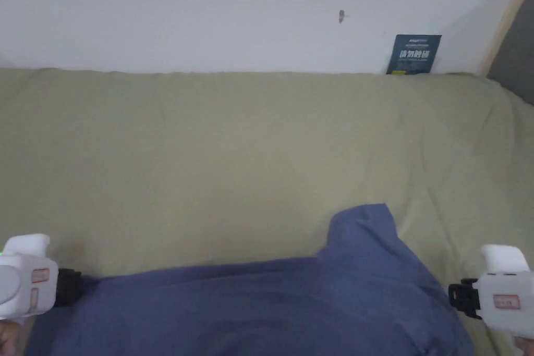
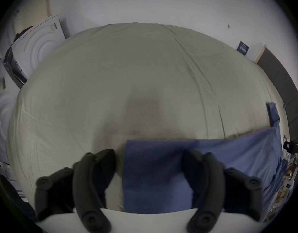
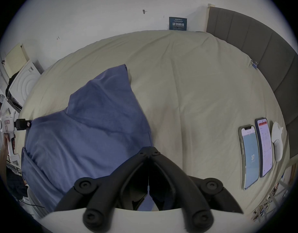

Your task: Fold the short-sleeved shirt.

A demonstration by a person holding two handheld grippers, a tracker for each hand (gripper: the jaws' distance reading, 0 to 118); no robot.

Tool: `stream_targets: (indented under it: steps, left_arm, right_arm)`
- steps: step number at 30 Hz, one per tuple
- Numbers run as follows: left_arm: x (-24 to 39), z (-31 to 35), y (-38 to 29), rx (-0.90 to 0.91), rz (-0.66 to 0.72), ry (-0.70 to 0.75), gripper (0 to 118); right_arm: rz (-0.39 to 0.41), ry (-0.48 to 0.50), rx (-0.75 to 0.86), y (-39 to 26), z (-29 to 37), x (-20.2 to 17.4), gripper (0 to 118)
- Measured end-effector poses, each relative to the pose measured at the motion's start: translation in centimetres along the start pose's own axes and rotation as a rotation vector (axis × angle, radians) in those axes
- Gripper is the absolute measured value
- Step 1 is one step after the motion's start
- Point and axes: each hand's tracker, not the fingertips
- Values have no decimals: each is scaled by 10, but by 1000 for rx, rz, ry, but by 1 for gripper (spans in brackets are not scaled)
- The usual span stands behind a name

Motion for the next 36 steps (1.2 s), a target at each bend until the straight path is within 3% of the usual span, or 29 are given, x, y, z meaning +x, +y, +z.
stream_targets:
  steps: [1, 3, 4, 12, 14, 15, 16, 17, 18, 20, 21, 23, 26, 36]
  left_arm:
    - [-6, 0, 2, 0, 4, -22, 6]
    - [-10, 5, 5, -11, 65, -90, 6]
    - [-8, 6, 6, -8, 42, -67, 6]
    - [5, 0, 3, -24, 11, -27, 6]
    - [4, -1, 2, -24, 14, -24, 6]
    - [5, -1, 2, -25, 14, -21, 6]
    - [5, -1, 2, -27, 14, -18, 6]
    - [6, -3, 2, -28, 14, -16, 6]
    - [6, -3, 2, -28, 11, -14, 6]
    - [6, -2, 2, -25, 6, -11, 6]
    - [6, 0, 1, -25, 2, -12, 6]
    - [5, 5, 0, -23, 6, -18, 6]
    - [1, 17, -5, -15, 16, -31, 6]
    - [-15, 103, -39, 103, 40, -70, 6]
  right_arm:
    - [-2, 10, 2, 4, -2, 1, 31]
    - [-17, 37, -40, 15, -8, -2, 102]
    - [-22, 55, -53, 19, -13, -2, 117]
    - [45, 37, -121, 47, -49, -20, 117]
    - [33, 31, -164, 47, -58, -22, 113]
    - [55, 71, -195, 46, -66, -20, 105]
    - [105, -14, -180, 42, -66, -22, 94]
    - [137, 10, -151, 40, -64, -24, 91]
    - [103, 32, -154, 40, -58, -19, 86]
    - [88, 2, -104, 40, -48, -11, 31]
    - [69, 42, -76, 40, -43, -6, 3]
    - [13, 105, -82, 42, -34, -1, 3]
    - [60, 87, -48, 38, -15, -7, 3]
    - [64, 159, 79, 13, 85, -8, 3]
